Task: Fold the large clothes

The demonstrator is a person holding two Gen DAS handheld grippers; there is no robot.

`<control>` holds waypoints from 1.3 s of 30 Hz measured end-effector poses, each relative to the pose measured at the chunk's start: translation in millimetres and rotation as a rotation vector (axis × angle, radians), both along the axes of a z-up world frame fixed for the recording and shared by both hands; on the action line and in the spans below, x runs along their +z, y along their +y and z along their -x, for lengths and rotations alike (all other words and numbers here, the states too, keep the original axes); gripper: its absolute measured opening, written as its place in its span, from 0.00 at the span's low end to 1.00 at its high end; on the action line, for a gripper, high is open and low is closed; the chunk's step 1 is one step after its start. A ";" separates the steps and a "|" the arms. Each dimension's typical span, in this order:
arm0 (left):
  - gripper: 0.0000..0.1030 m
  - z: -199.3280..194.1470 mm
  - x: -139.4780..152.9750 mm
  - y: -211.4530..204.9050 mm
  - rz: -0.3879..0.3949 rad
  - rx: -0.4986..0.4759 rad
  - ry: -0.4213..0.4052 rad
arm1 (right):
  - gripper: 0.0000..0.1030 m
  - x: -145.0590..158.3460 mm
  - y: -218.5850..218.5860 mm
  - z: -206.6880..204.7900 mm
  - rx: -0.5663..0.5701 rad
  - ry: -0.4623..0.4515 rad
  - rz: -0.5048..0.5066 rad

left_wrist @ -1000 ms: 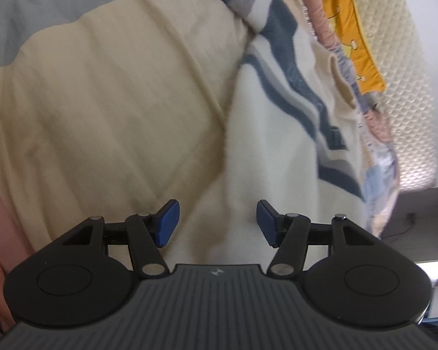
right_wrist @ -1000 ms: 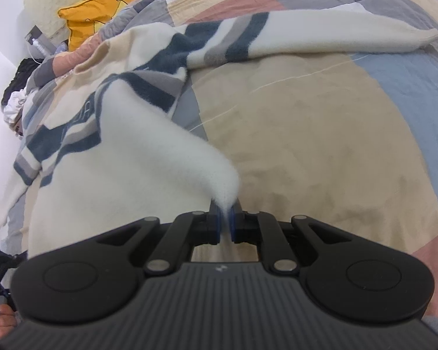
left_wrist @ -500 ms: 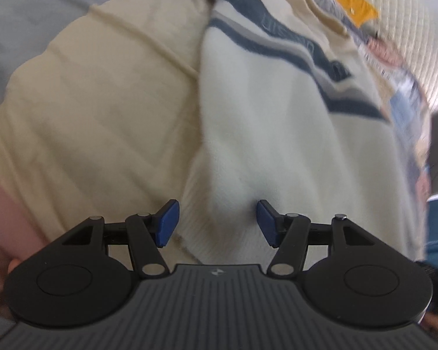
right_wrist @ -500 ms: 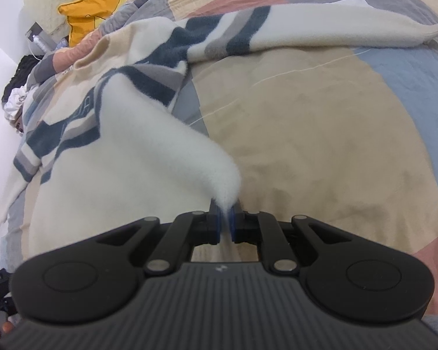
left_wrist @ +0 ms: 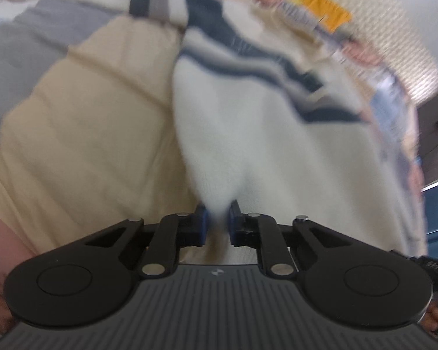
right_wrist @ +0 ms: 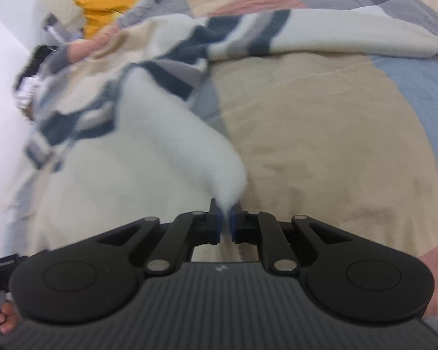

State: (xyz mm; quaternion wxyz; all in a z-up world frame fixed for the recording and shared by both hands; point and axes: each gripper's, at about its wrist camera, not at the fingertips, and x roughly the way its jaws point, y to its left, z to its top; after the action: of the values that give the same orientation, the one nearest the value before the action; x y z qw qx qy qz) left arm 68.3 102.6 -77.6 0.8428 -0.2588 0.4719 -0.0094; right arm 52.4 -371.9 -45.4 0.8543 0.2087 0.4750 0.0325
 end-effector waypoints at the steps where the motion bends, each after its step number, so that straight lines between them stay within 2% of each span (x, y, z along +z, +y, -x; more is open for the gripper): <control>1: 0.13 2.9 8.7 5.3 0.018 0.000 -0.015 | 0.09 5.5 0.4 4.4 0.018 -0.014 -0.014; 3: 0.11 6.0 27.3 16.1 0.072 -0.030 -0.035 | 0.09 15.1 6.2 13.4 0.110 -0.047 -0.033; 4: 0.09 7.5 36.7 18.6 0.072 -0.044 -0.047 | 0.09 19.4 10.8 17.6 0.158 -0.056 -0.040; 6: 0.06 10.8 52.5 23.8 0.055 -0.067 -0.053 | 0.08 25.9 21.0 24.9 0.236 -0.047 -0.047; 9: 0.05 10.9 60.0 29.8 -0.001 -0.071 0.015 | 0.07 31.2 36.5 32.3 0.319 -0.032 -0.006; 11: 0.05 10.2 54.5 30.4 -0.071 -0.076 0.068 | 0.07 27.1 48.6 35.0 0.368 -0.014 0.051; 13: 0.05 7.7 43.4 34.7 -0.105 -0.061 0.132 | 0.07 13.9 58.9 34.4 0.396 0.030 0.098; 16: 0.05 1.6 20.8 42.9 -0.101 -0.023 0.216 | 0.07 -10.2 67.2 30.3 0.412 0.116 0.140; 18: 0.06 0.6 11.0 42.5 -0.097 -0.039 0.241 | 0.07 -14.7 70.5 27.3 0.407 0.132 0.153; 23: 0.07 10.6 22.1 38.2 -0.112 -0.065 0.201 | 0.11 -3.0 70.9 29.6 0.403 0.111 0.154; 24: 0.12 12.4 22.9 38.4 -0.112 -0.066 0.203 | 0.11 0.8 70.8 31.6 0.408 0.096 0.167; 25: 0.25 14.4 25.3 38.1 -0.117 -0.063 0.201 | 0.12 3.2 70.4 31.6 0.411 0.090 0.176; 26: 0.34 17.2 29.0 35.9 -0.122 -0.062 0.193 | 0.21 5.0 68.5 30.9 0.410 0.091 0.174; 27: 0.53 19.8 33.9 31.9 -0.131 -0.060 0.177 | 0.42 7.3 65.5 31.0 0.402 0.088 0.160; 28: 0.60 20.6 38.5 29.0 -0.147 -0.057 0.153 | 0.52 9.6 61.8 30.1 0.391 0.076 0.145; 29: 0.60 22.2 44.1 25.9 -0.169 -0.056 0.123 | 0.62 13.5 58.9 30.2 0.384 0.051 0.136; 33: 0.60 26.8 68.7 13.5 -0.223 -0.071 0.023 | 0.62 30.8 57.0 29.0 0.363 -0.047 0.153; 36: 0.60 17.0 82.1 1.8 -0.250 -0.067 -0.056 | 0.62 40.1 59.3 18.1 0.339 -0.105 0.115; 39: 0.60 -2.0 89.0 -11.8 -0.206 -0.069 -0.092 | 0.61 43.4 69.1 -1.3 0.325 -0.152 0.081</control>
State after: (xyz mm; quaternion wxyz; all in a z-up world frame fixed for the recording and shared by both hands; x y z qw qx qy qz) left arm 70.3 90.8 11.4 0.8849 -0.1537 0.4396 -0.0019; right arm 53.8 -302.8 -2.1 0.8789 0.0916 0.4375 0.1666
